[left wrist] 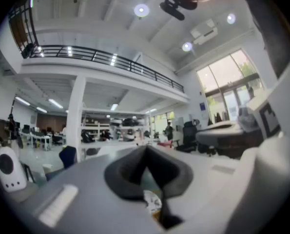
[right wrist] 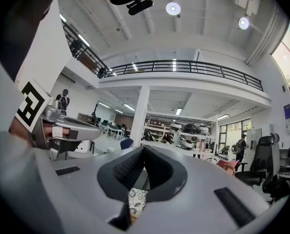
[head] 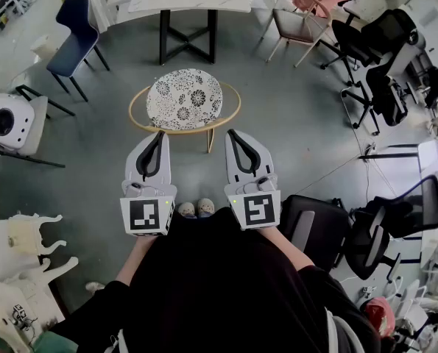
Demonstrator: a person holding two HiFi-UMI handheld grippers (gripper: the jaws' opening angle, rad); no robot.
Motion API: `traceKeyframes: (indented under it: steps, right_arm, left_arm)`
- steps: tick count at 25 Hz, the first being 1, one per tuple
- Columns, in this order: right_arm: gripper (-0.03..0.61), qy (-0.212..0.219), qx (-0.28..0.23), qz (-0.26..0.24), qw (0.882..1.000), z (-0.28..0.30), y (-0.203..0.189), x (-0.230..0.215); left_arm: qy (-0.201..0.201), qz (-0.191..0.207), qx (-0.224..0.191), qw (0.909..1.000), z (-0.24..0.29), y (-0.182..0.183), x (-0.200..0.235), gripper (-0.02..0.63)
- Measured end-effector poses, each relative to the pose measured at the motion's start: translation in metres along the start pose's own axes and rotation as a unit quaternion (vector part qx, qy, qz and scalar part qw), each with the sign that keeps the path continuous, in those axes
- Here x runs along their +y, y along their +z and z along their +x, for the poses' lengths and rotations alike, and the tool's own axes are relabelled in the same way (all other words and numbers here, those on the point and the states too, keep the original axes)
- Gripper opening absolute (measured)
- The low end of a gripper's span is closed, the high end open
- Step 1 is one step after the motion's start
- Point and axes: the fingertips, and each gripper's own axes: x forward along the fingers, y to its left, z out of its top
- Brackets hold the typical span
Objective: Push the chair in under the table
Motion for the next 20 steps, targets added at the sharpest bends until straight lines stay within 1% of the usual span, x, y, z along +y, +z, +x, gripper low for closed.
traceKeyframes:
  steps: [3,6,8,10,12,16,20]
  right_arm:
    - [0.021,-0.003,-0.005,0.012,1.000,0.003,0.000,-0.006]
    - [0.021,-0.001,-0.014,0.020,1.000,0.006,0.001,-0.012]
    - [0.023,0.002,-0.016,0.021,1.000,0.008,-0.002,-0.018]
    - [0.023,0.006,-0.017,0.023,1.000,0.009,-0.004,-0.023]
    - [0.023,0.010,-0.017,0.024,1.000,0.011,-0.006,-0.028]
    - [0.023,0.021,-0.009,0.019,1.000,0.017,-0.015,-0.032]
    - [0.023,0.025,0.000,0.027,0.999,0.024,-0.025,-0.036]
  left_arm:
    - [-0.003,0.001,-0.005,1.0000,0.006,0.004,-0.002,0.008]
    - [-0.007,-0.015,-0.015,0.9998,0.013,0.009,-0.006,0.009]
    - [-0.006,-0.005,-0.016,0.9998,0.017,0.008,-0.007,0.009]
    - [-0.004,0.008,-0.009,0.9999,0.020,0.004,-0.008,0.009]
    - [-0.001,0.009,-0.004,1.0000,0.023,0.001,-0.008,0.009]
    - [0.005,0.008,0.002,1.0000,0.030,-0.002,-0.005,0.011]
    - [0.002,-0.007,0.019,0.9998,0.037,-0.014,0.000,0.014]
